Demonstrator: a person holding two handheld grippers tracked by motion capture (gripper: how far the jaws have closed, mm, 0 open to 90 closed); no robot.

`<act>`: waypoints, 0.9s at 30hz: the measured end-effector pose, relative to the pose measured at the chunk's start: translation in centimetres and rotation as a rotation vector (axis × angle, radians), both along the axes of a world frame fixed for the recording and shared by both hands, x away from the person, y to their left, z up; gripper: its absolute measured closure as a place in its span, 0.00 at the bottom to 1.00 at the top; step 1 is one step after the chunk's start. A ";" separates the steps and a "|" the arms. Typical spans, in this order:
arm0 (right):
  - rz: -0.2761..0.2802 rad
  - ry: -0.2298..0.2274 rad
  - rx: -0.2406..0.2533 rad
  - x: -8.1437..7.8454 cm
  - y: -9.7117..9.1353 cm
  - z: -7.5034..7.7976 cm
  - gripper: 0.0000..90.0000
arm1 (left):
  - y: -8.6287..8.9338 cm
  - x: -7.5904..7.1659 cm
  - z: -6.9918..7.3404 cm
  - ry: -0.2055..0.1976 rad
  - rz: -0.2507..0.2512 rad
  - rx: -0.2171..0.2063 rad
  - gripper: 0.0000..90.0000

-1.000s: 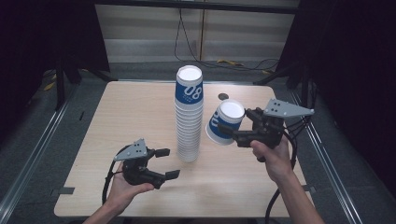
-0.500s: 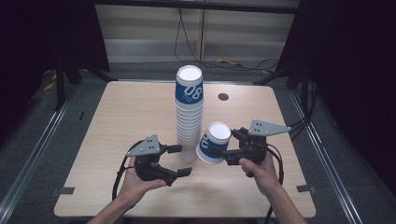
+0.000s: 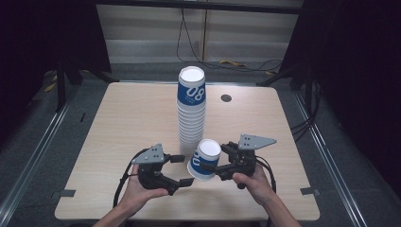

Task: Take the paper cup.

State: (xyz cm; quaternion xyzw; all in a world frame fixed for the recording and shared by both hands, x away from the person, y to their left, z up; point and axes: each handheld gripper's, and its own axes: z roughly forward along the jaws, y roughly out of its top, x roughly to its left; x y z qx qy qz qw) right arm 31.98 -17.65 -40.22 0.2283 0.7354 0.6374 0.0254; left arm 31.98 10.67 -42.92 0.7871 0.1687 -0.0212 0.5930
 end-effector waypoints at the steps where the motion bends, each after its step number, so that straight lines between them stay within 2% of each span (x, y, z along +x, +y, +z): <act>1: 0.001 0.007 0.004 0.0 0.0 -0.1 0.29 | -0.1 0.0 0.0 -0.002 0.002 0.006 0.17; 3: 0.007 0.018 0.021 0.0 0.1 -0.4 0.30 | -0.3 -0.1 -0.1 -0.004 -0.001 0.016 0.17; 5: 0.013 0.017 0.005 -0.1 0.5 -0.7 0.30 | -0.4 -0.2 -0.1 -0.017 -0.006 0.026 0.17; 11: 0.034 0.026 0.006 -0.2 1.2 -1.3 0.30 | -0.7 -0.3 -0.2 -0.019 -0.013 0.027 0.17; 15: 0.043 0.028 0.006 -0.3 1.8 -1.5 0.30 | -0.9 -0.4 -0.4 -0.023 -0.022 0.046 0.17; 25: 0.052 0.023 0.007 -0.4 2.6 -1.6 0.30 | -1.3 -0.3 -0.7 -0.020 -0.011 0.054 0.17; 27: 0.053 0.021 0.010 -0.4 2.6 -1.6 0.30 | -1.3 -0.5 -0.7 -0.029 -0.009 0.035 0.17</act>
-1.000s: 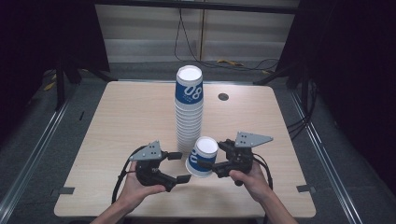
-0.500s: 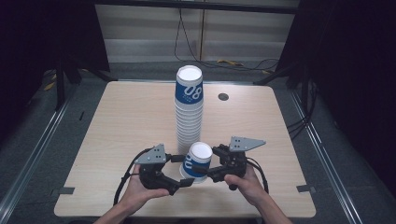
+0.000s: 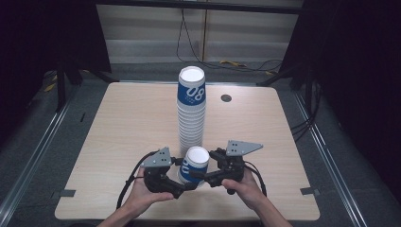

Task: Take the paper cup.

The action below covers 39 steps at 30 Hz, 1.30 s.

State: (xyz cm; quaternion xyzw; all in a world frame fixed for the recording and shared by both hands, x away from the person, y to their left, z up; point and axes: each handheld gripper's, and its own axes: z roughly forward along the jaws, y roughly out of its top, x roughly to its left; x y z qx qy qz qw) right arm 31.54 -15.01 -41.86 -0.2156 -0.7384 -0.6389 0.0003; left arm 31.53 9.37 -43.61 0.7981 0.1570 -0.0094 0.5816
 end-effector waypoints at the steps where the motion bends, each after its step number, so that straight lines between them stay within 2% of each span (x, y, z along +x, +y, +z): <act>1: 0.002 0.000 0.001 0.0 0.0 0.0 0.30 | 0.0 0.0 0.0 -0.009 -0.003 0.005 0.17; 7: -0.004 -0.002 0.003 -0.1 -0.1 0.1 0.30 | 0.0 0.0 -0.3 -0.002 0.001 -0.015 0.17; 9: -0.002 -0.002 -0.001 -0.1 0.0 0.1 0.30 | -0.1 -0.1 -0.4 -0.001 0.011 -0.004 0.16; 17: 0.000 -0.005 0.003 -0.1 0.0 0.1 0.30 | -0.4 -0.1 -0.5 -0.015 -0.002 0.008 0.13; 21: 0.003 -0.007 0.001 -0.2 0.1 0.2 0.30 | -0.5 -0.1 -0.7 -0.014 -0.013 0.044 0.14; 23: 0.003 -0.006 0.003 -0.2 0.1 0.2 0.30 | -0.4 -0.1 -0.6 -0.028 -0.011 0.037 0.15; 26: 0.004 -0.001 0.009 -0.2 0.0 0.2 0.30 | -0.5 -0.2 -0.6 -0.026 -0.008 0.030 0.15; 32: 0.005 -0.005 -0.002 -0.2 0.1 0.2 0.30 | -0.4 -0.2 -0.5 -0.047 -0.015 0.048 0.17; 39: 0.006 -0.002 -0.003 -0.2 0.1 0.3 0.30 | -0.5 -0.1 -0.5 -0.035 -0.019 0.039 0.16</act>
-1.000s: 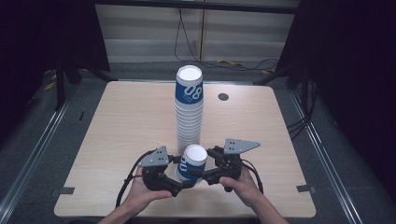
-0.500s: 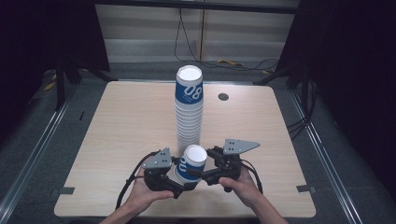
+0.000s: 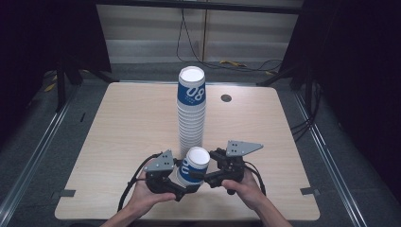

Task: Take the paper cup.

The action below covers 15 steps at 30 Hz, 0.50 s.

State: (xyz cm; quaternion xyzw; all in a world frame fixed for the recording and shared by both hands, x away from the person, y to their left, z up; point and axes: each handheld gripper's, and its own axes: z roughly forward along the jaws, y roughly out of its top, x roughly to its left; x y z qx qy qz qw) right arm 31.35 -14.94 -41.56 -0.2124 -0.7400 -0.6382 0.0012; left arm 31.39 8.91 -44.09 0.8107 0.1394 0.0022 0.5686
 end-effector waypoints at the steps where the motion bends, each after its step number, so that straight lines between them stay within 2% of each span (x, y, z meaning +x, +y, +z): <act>1: -0.001 -0.001 0.001 0.0 0.0 0.0 0.30 | 0.0 0.0 0.1 -0.007 0.003 0.006 0.16; 10: 0.010 0.002 -0.029 0.0 0.1 0.1 0.28 | 0.1 0.0 0.0 -0.007 -0.014 0.028 0.19; 11: 0.011 -0.001 -0.033 0.0 0.1 0.1 0.26 | 0.1 0.0 0.0 -0.003 -0.022 0.027 0.19; 12: 0.006 0.010 -0.027 0.0 0.1 0.1 0.18 | 0.2 0.0 0.1 -0.001 -0.026 0.021 0.19; 15: -0.014 0.012 -0.030 -0.1 0.0 0.1 0.15 | 0.4 0.1 0.2 0.007 -0.023 0.018 0.19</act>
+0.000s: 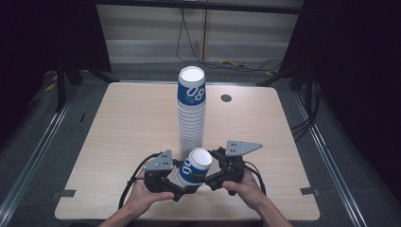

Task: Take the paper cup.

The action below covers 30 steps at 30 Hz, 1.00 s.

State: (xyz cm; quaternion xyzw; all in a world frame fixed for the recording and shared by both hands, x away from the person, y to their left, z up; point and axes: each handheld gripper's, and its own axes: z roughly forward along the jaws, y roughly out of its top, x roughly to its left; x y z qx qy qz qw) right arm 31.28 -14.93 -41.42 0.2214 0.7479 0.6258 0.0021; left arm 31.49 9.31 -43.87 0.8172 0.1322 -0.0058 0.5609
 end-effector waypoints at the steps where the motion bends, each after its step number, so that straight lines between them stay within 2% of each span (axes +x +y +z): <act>1: -0.004 0.002 0.000 0.0 -0.1 0.0 0.15 | 0.1 0.1 0.0 -0.001 -0.003 0.004 0.19; 9: 0.008 0.014 -0.008 0.1 -0.3 0.1 0.15 | 0.5 0.5 0.0 0.026 0.026 0.027 0.19; 13: -0.021 0.022 -0.032 0.3 -0.7 0.0 0.15 | 1.1 1.2 -0.3 0.058 0.041 0.060 0.19; 16: -0.023 0.026 -0.042 0.4 -0.9 -0.1 0.15 | 1.3 1.4 -0.4 0.060 0.046 0.072 0.19; 20: -0.019 0.034 -0.090 0.5 -1.3 -0.2 0.15 | 1.5 1.6 -0.6 0.068 0.044 0.101 0.19; 22: -0.014 0.040 -0.092 0.5 -1.3 -0.2 0.15 | 1.6 1.7 -0.6 0.080 0.052 0.111 0.19; 23: -0.005 0.059 -0.106 0.6 -1.4 -0.3 0.15 | 1.6 1.7 -0.6 0.088 0.051 0.111 0.19; 24: -0.008 0.054 -0.127 0.7 -1.5 -0.4 0.15 | 1.6 1.7 -0.6 0.089 0.048 0.118 0.19; 25: -0.009 0.055 -0.143 0.7 -1.5 -0.4 0.15 | 1.6 1.7 -0.4 0.071 0.049 0.144 0.19; 29: -0.026 0.052 -0.214 0.8 -1.9 -0.5 0.15 | 1.6 1.8 -0.2 0.064 0.037 0.160 0.19; 30: -0.026 0.052 -0.214 0.8 -1.9 -0.5 0.15 | 1.6 1.8 -0.2 0.064 0.037 0.160 0.19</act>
